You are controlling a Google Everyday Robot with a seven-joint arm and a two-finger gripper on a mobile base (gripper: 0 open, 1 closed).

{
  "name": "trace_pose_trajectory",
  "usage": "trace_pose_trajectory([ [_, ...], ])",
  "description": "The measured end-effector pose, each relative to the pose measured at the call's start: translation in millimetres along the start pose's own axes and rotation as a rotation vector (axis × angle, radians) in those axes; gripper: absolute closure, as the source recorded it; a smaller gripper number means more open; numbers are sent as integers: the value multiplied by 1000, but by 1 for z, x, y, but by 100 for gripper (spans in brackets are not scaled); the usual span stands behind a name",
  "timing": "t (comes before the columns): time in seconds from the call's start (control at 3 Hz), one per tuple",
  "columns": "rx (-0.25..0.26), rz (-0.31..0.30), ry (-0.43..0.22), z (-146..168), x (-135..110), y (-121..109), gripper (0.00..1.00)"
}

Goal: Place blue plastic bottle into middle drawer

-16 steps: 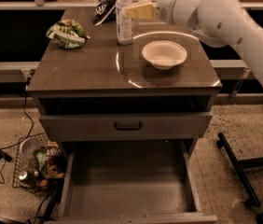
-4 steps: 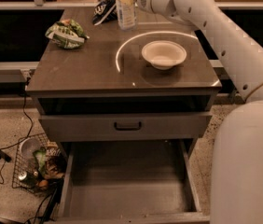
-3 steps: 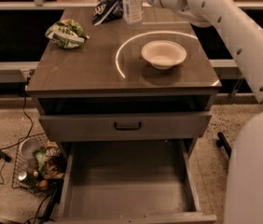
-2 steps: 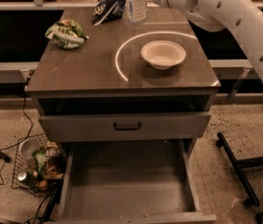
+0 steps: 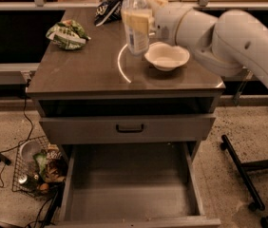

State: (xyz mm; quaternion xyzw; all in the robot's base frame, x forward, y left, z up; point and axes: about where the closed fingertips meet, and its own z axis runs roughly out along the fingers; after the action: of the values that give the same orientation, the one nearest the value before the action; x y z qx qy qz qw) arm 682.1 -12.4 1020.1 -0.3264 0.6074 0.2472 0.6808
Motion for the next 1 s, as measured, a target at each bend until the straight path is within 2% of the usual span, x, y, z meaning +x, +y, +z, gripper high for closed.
trace_pose_trajectory([
  [0.33, -36, 11, 5, -31, 46, 46, 100],
  [0.67, -69, -14, 2, -59, 65, 99, 100],
  [1.0, -69, -14, 2, -59, 65, 99, 100],
])
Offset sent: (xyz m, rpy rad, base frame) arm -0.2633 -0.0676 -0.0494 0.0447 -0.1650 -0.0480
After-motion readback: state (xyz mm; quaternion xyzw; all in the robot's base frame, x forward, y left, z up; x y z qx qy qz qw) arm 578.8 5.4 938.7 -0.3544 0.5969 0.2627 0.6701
